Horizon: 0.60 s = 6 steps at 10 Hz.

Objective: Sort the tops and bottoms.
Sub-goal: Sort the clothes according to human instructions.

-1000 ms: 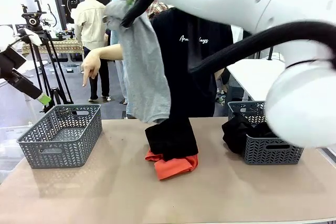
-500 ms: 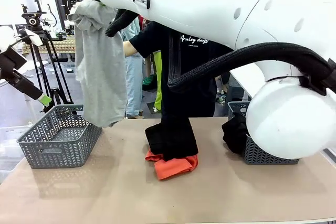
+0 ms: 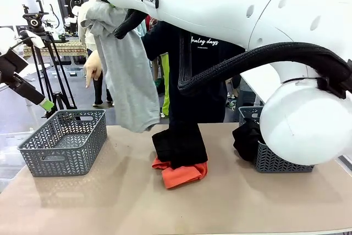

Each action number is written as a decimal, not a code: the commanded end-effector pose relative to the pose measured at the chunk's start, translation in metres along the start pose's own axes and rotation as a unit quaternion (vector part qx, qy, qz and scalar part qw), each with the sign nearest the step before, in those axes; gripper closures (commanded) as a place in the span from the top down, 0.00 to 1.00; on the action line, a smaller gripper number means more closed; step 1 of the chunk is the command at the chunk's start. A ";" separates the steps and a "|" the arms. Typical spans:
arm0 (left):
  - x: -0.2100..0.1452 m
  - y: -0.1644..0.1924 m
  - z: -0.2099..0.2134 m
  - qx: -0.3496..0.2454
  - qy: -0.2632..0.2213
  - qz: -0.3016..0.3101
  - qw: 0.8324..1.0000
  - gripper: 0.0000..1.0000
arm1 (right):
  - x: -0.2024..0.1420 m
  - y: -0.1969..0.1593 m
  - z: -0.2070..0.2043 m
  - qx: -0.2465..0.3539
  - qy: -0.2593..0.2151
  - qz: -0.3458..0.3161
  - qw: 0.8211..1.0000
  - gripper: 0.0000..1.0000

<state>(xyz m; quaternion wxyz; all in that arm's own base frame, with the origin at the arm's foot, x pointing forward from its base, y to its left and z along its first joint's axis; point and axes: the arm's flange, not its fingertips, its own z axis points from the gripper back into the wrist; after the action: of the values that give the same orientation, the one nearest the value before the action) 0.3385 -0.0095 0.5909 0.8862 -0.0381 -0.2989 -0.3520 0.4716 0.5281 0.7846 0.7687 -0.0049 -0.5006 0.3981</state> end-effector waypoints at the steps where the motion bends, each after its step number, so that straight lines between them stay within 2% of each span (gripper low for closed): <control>1: 0.000 0.000 -0.001 0.000 0.001 0.000 1.000 1.00 | 0.002 0.003 0.004 0.002 0.002 -0.008 1.000 0.00; 2: 0.000 0.000 -0.001 0.000 0.001 0.000 1.000 1.00 | 0.000 0.000 0.000 0.000 0.000 0.000 1.000 0.00; 4: 0.000 0.000 -0.001 0.000 0.001 0.000 1.000 1.00 | 0.058 0.006 -0.029 0.064 -0.100 0.064 0.991 0.00; 5: 0.000 0.000 -0.001 0.000 0.001 0.000 1.000 1.00 | 0.083 0.008 -0.050 0.102 -0.132 0.092 0.982 0.00; 6: 0.000 0.000 -0.001 0.000 0.001 0.000 1.000 1.00 | 0.109 0.008 -0.073 0.137 -0.184 0.110 0.967 0.00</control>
<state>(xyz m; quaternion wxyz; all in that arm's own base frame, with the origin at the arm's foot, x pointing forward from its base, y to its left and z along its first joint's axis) 0.3386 -0.0098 0.5907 0.8862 -0.0380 -0.2986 -0.3522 0.4681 0.5613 0.7722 0.6581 0.0630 -0.5633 0.4956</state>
